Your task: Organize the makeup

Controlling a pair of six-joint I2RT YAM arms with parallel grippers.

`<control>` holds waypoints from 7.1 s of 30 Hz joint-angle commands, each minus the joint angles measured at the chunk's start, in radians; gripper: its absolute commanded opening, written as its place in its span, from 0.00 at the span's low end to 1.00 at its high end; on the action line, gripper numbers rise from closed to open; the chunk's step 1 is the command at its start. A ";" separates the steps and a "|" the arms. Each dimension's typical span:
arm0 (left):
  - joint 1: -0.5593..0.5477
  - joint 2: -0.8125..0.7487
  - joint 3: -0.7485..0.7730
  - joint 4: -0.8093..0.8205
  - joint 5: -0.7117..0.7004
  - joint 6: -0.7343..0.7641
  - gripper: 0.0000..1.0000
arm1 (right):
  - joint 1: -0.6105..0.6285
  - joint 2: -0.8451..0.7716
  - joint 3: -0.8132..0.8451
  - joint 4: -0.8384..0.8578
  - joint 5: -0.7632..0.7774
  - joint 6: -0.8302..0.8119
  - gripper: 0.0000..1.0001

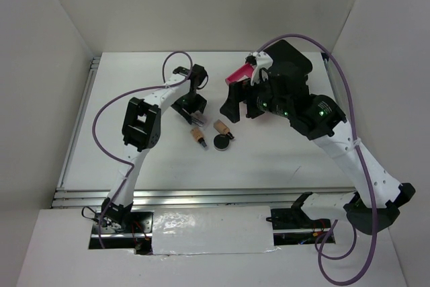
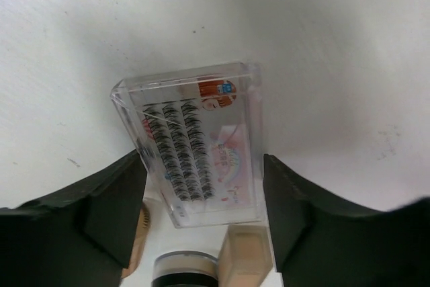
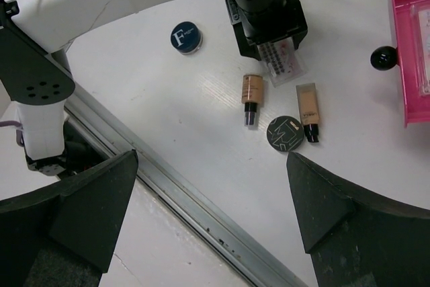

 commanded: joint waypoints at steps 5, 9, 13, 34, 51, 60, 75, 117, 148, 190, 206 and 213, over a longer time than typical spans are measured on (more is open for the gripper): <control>0.002 0.016 0.049 0.126 0.002 0.041 0.57 | 0.001 -0.058 -0.021 0.023 0.041 -0.026 1.00; 0.010 -0.078 0.063 0.207 -0.004 0.073 0.47 | 0.001 -0.061 -0.023 0.020 0.067 -0.029 1.00; 0.010 -0.151 0.092 0.233 -0.011 0.099 0.45 | 0.000 -0.055 -0.011 0.014 0.082 -0.038 1.00; -0.085 -0.238 0.185 0.713 0.166 0.159 0.40 | 0.000 -0.060 0.028 -0.006 0.186 -0.046 1.00; -0.161 -0.107 0.236 0.706 0.151 0.099 0.54 | -0.014 -0.112 0.022 -0.008 0.286 -0.044 1.00; -0.187 -0.121 0.172 0.709 0.166 0.113 0.88 | -0.014 -0.123 0.005 0.002 0.282 -0.047 1.00; -0.132 -0.277 0.178 0.588 0.052 0.186 0.99 | -0.031 -0.112 -0.090 0.044 0.225 -0.036 1.00; 0.267 -1.063 -0.663 0.104 0.013 0.685 0.99 | 0.050 0.948 0.124 0.218 1.052 -0.335 0.00; 0.284 -1.008 -0.718 0.167 0.114 0.742 0.99 | -0.134 0.891 0.262 0.267 1.046 -0.477 0.00; 0.054 -0.545 -0.554 0.811 0.541 0.432 0.99 | -0.169 0.470 0.264 -0.132 0.541 0.129 0.67; -0.150 0.038 -0.152 1.445 0.538 -0.084 0.92 | -0.172 -0.234 0.029 -0.047 0.285 0.303 0.85; -0.180 0.178 0.005 1.473 0.461 -0.145 0.77 | -0.171 -0.287 0.130 -0.116 0.280 0.247 0.85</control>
